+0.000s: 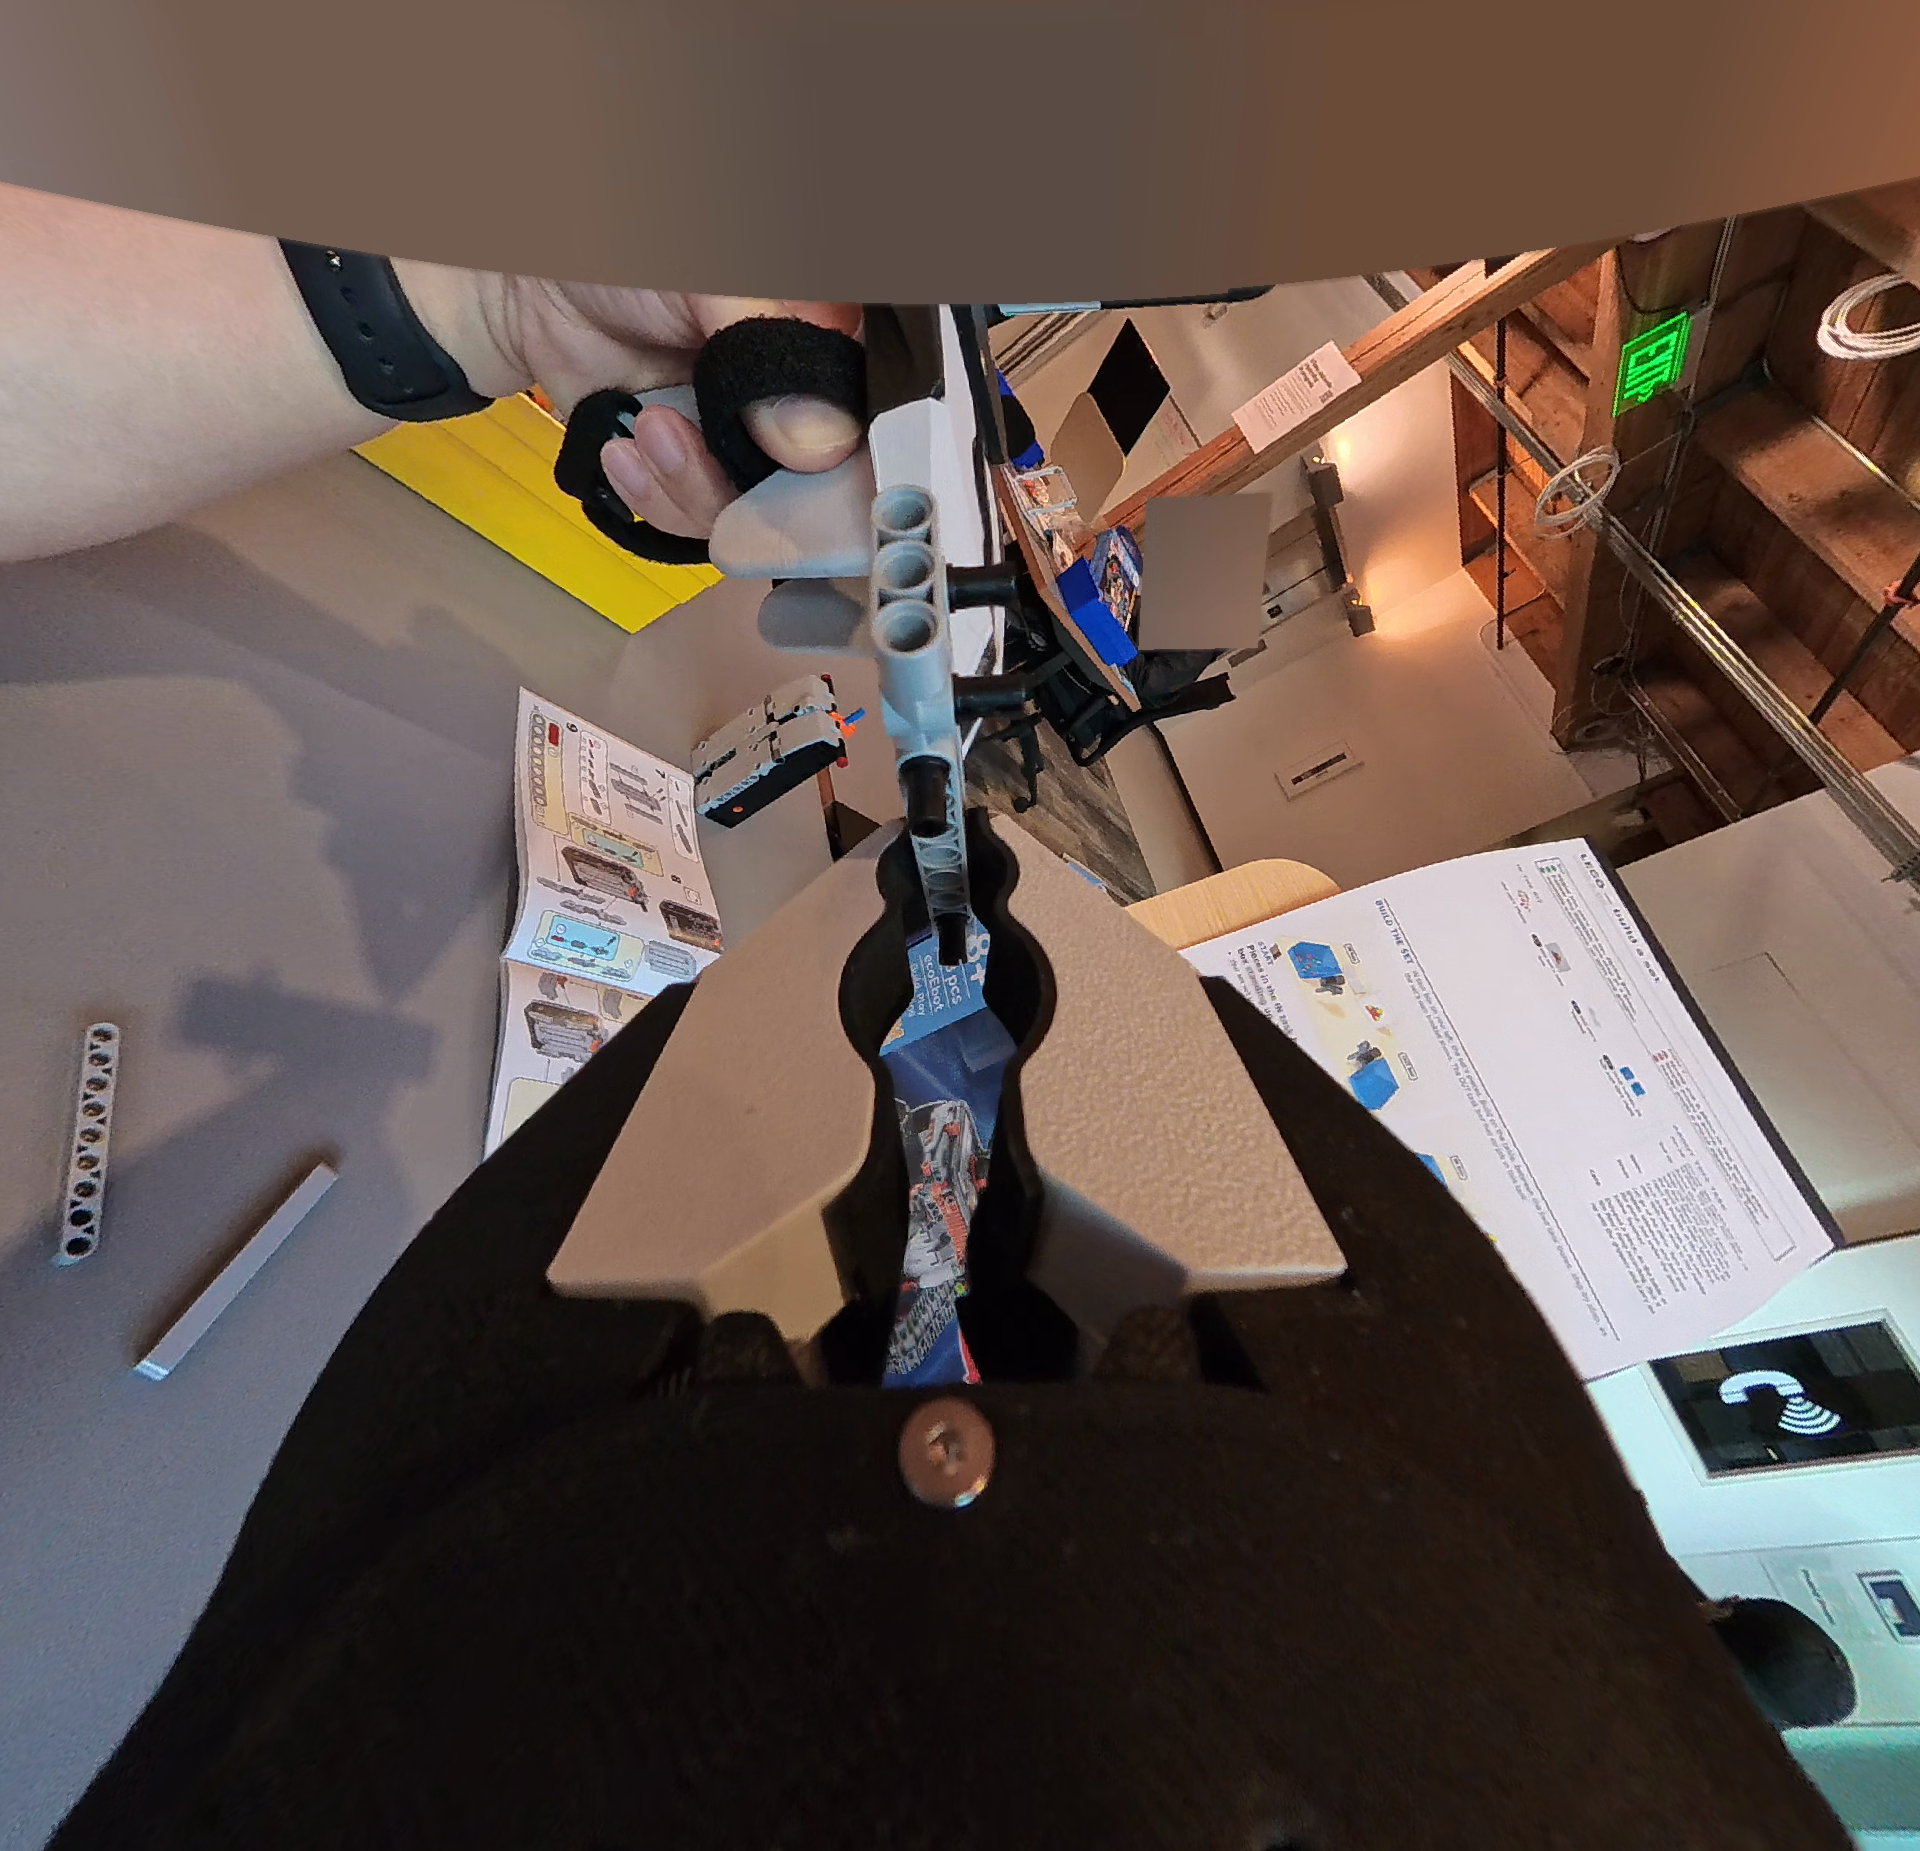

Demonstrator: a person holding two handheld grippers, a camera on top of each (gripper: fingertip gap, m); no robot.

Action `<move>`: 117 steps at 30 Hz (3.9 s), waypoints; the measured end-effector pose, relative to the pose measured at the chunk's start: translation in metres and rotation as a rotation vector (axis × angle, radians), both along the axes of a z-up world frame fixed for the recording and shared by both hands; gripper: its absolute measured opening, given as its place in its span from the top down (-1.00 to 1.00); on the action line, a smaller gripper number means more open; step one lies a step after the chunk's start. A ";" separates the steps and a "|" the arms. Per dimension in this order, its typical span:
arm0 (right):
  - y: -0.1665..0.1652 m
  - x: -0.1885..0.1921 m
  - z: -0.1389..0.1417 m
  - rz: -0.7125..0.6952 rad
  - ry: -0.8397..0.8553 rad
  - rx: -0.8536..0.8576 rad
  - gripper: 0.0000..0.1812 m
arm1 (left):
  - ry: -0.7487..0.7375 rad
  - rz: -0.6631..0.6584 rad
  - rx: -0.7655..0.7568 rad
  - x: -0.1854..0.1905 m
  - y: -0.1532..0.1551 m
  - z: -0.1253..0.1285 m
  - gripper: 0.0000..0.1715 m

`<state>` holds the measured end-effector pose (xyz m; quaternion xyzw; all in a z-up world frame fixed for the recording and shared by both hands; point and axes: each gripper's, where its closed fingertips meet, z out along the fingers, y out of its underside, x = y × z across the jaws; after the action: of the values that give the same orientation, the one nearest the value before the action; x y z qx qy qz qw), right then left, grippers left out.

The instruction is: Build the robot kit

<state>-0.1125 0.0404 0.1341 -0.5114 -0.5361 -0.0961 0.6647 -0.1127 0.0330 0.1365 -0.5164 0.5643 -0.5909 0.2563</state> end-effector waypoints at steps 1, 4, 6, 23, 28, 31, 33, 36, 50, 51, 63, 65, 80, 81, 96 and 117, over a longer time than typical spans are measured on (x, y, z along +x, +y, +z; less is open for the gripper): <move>0.000 0.000 0.000 0.004 0.001 -0.002 0.93 | 0.001 -0.002 -0.003 0.000 0.000 0.000 0.98; -0.002 -0.001 0.000 0.016 0.001 -0.003 0.93 | -0.001 -0.006 0.003 -0.001 -0.002 0.001 0.98; -0.002 -0.001 0.000 0.011 0.003 -0.005 0.93 | -0.002 -0.003 0.002 -0.001 -0.001 0.001 0.98; -0.003 -0.001 -0.002 0.041 0.009 -0.031 0.93 | 0.018 -0.007 0.023 -0.002 -0.003 -0.002 0.98; -0.003 -0.001 -0.005 0.043 0.000 -0.038 0.93 | 0.030 -0.012 0.018 -0.002 -0.003 -0.005 0.98; -0.002 -0.001 -0.004 0.040 0.009 -0.038 0.93 | 0.025 -0.008 0.010 -0.001 -0.001 -0.004 0.98; -0.002 -0.001 -0.003 0.039 0.015 -0.036 0.93 | 0.020 -0.005 0.006 -0.001 -0.001 -0.003 0.98; -0.002 -0.001 0.000 0.034 0.021 -0.025 0.93 | 0.006 -0.001 0.002 -0.001 -0.001 0.000 0.98; -0.006 0.001 0.006 0.147 0.157 -0.081 0.93 | -0.032 -0.004 0.023 0.001 -0.005 0.007 0.98; -0.005 0.002 0.005 0.140 0.158 -0.087 0.93 | -0.033 0.008 0.048 0.002 -0.004 0.006 0.98; -0.006 0.001 0.004 0.176 0.205 -0.145 0.93 | -0.040 0.023 0.128 0.002 -0.005 0.006 0.98; -0.007 0.001 0.004 0.194 0.214 -0.156 0.93 | -0.044 -0.003 0.101 0.002 -0.008 0.007 0.98; -0.005 -0.001 0.000 0.285 0.313 -0.247 0.92 | -0.031 -0.003 0.100 0.001 -0.004 0.003 0.98; -0.003 0.000 0.003 0.269 0.315 -0.220 0.93 | -0.041 0.004 0.094 0.001 -0.003 0.004 0.98; 0.004 0.001 -0.013 0.147 0.142 -0.157 0.93 | 0.054 0.013 0.092 0.001 0.003 -0.013 0.98; 0.001 0.000 -0.022 0.142 0.058 -0.153 0.92 | 0.117 -0.017 0.065 0.000 0.001 -0.024 0.98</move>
<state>-0.1124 0.0417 0.1120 -0.5236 -0.5575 0.0072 0.6442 -0.1128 0.0339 0.1121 -0.5368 0.6016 -0.5431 0.2345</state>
